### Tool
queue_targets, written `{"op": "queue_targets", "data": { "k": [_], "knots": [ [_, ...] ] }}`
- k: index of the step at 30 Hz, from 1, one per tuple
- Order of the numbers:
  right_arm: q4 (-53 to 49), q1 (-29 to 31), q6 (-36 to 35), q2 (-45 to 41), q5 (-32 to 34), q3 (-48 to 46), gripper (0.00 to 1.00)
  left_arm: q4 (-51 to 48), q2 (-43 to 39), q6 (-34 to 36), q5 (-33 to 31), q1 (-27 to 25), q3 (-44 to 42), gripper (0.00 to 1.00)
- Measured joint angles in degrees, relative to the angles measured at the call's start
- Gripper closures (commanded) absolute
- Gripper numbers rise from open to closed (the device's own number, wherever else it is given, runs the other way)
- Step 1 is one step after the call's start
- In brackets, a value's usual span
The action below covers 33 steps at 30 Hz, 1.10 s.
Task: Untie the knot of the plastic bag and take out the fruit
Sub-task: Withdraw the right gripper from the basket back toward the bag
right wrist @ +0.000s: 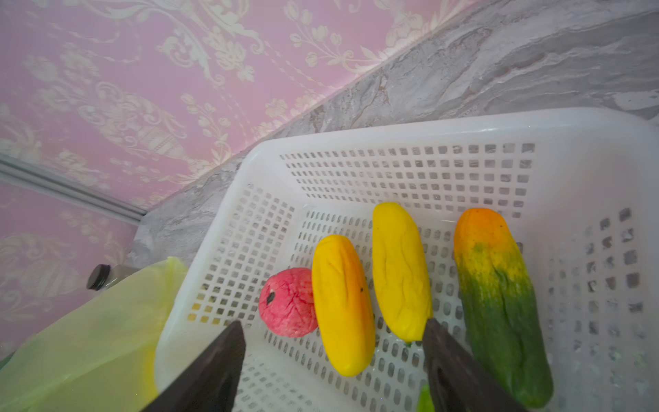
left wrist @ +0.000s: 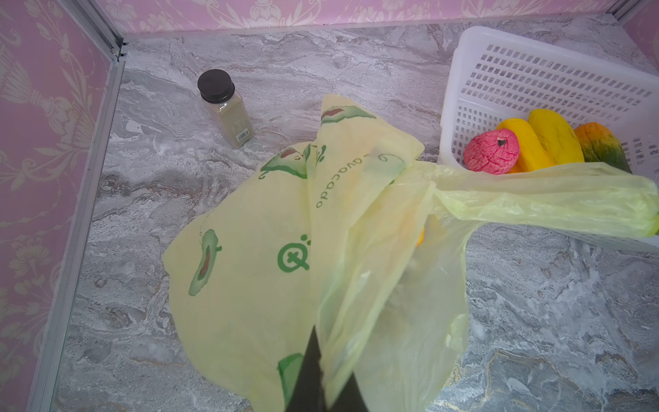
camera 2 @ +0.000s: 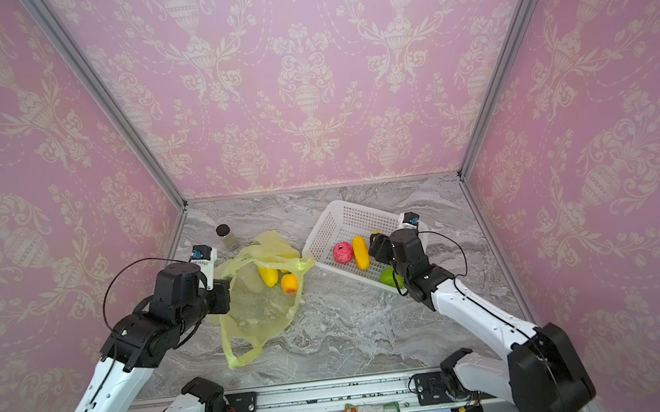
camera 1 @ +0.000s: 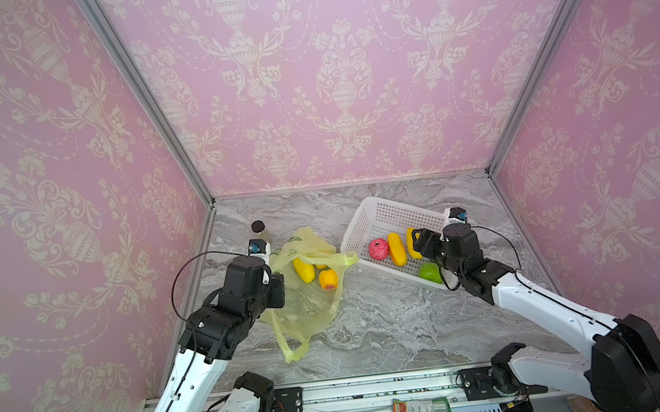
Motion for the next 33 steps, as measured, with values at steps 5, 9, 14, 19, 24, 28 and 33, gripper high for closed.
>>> {"op": "queue_targets", "data": {
  "k": [5, 9, 14, 19, 24, 28, 33],
  "knots": [
    [6.5, 12.6, -8.7, -11.4, 3.0, -5.2, 0.31, 0.0, 0.0, 0.0, 0.0, 0.0, 0.0, 1.00],
    [13.4, 21.0, -16.1, -13.4, 2.9, -7.6, 0.35, 0.0, 0.0, 0.0, 0.0, 0.0, 0.0, 1.00],
    [18.6, 30.4, -25.4, -6.1, 0.9, -5.9, 0.40, 0.0, 0.0, 0.0, 0.0, 0.0, 0.0, 1.00],
    [19.6, 36.4, -32.1, 7.2, -1.5, 1.9, 0.45, 0.0, 0.0, 0.0, 0.0, 0.0, 0.0, 1.00],
    [19.2, 37.5, -35.0, 20.3, -3.9, 10.9, 0.50, 0.0, 0.0, 0.0, 0.0, 0.0, 0.0, 1.00],
    [18.4, 37.5, -36.1, 28.4, -4.4, 15.7, 0.53, 0.0, 0.0, 0.0, 0.0, 0.0, 0.0, 1.00],
    [15.9, 37.5, -36.9, 37.3, -4.1, 22.4, 0.61, 0.0, 0.0, 0.0, 0.0, 0.0, 0.0, 1.00]
  ]
}}
